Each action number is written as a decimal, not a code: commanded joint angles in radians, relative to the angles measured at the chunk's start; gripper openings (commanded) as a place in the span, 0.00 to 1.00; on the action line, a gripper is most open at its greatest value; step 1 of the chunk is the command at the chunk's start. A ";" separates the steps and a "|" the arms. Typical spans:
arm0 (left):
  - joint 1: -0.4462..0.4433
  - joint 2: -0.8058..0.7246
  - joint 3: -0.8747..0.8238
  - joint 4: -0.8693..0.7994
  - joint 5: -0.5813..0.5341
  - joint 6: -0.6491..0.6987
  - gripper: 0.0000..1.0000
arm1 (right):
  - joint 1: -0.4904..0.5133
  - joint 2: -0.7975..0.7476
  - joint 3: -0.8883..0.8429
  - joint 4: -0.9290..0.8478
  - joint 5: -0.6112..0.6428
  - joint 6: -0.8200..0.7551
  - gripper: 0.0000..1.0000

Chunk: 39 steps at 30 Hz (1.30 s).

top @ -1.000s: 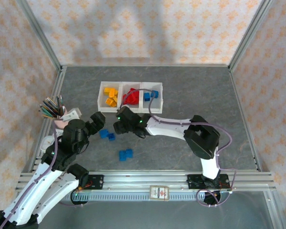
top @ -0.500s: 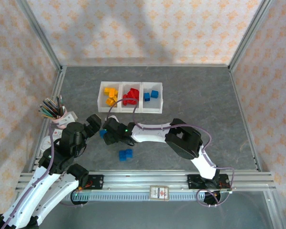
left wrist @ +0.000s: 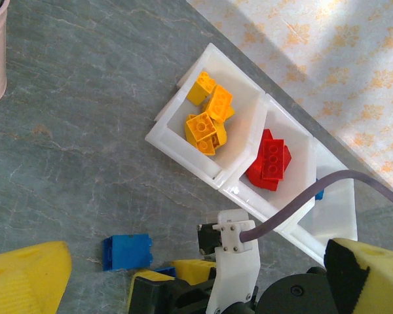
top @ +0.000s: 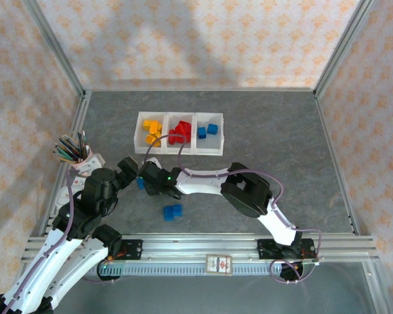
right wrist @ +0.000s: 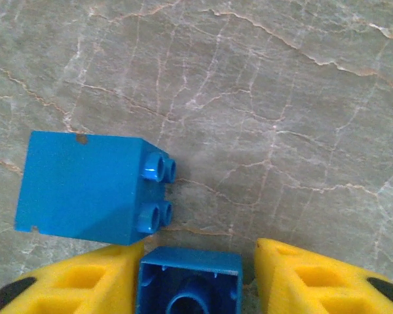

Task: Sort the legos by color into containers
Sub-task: Pick up the lego from the center of the table, then place the lego in the container.

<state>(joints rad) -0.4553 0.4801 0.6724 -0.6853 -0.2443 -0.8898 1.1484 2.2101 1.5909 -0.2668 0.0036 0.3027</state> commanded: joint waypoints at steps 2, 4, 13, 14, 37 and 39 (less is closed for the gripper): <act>0.008 0.005 0.009 -0.005 -0.023 0.005 1.00 | 0.001 -0.007 0.001 -0.038 0.048 0.004 0.40; 0.009 0.005 0.007 -0.002 -0.022 0.006 1.00 | 0.001 -0.021 -0.006 -0.038 0.053 0.004 0.37; 0.008 0.026 0.013 0.024 0.001 0.018 1.00 | -0.035 -0.170 -0.088 -0.022 0.055 0.026 0.32; 0.008 0.030 0.015 0.030 0.002 0.021 1.00 | -0.046 -0.190 -0.103 -0.019 0.049 0.032 0.32; 0.009 0.299 0.012 0.395 0.157 0.144 1.00 | -0.488 -0.306 -0.099 -0.040 0.084 -0.024 0.32; 0.008 0.318 0.014 0.416 0.151 0.144 1.00 | -0.506 -0.266 -0.063 -0.046 0.082 -0.030 0.32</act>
<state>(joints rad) -0.4553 0.7845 0.6724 -0.3496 -0.1070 -0.7719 0.6590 1.8893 1.4727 -0.2981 0.0566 0.2985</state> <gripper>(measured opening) 0.996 0.317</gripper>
